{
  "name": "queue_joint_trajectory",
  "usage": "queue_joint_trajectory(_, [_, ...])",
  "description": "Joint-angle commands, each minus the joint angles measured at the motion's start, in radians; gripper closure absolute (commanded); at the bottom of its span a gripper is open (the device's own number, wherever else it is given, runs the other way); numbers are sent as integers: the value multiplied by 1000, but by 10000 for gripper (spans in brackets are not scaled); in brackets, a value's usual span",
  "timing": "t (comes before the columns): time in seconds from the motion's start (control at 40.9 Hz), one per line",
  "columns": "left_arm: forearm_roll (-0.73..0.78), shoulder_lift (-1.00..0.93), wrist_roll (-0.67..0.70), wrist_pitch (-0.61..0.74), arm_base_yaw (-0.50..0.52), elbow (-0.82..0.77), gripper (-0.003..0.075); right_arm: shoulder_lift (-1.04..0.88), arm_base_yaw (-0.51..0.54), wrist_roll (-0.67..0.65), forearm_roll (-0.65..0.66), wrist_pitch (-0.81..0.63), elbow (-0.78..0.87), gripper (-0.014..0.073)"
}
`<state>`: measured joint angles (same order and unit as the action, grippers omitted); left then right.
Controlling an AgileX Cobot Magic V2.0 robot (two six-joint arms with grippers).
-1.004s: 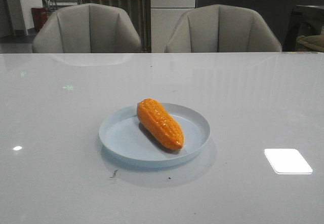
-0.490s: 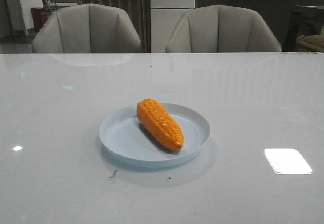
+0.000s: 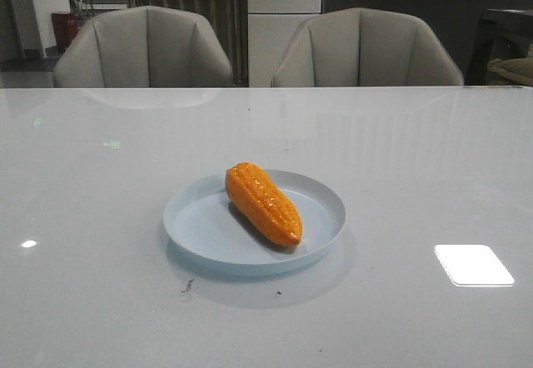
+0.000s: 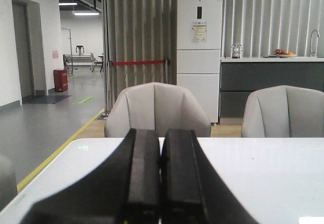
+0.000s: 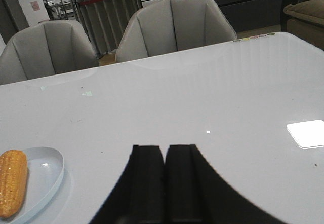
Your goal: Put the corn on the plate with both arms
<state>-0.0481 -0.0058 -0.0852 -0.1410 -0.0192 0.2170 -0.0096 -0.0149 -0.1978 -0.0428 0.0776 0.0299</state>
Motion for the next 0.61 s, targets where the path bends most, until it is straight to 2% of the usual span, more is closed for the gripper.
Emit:
queue_joint_trajectory(0.0, [2,-17,14,98,0,-27,624,9,6,10,-3,-84,-23,525])
queue_joint_trajectory(0.318, [2,-17,14,260,0,-260,624,9,6,10,-3,-84,-23,525])
queue_joint_trajectory(0.392, [2,-17,14,219,0,-259,624,9,6,10,-3,-84,-23,525])
queue_joint_trajectory(0.588, [-63,-17,14,222,0,-261,624,9,6,10,-3,-84,-23,525])
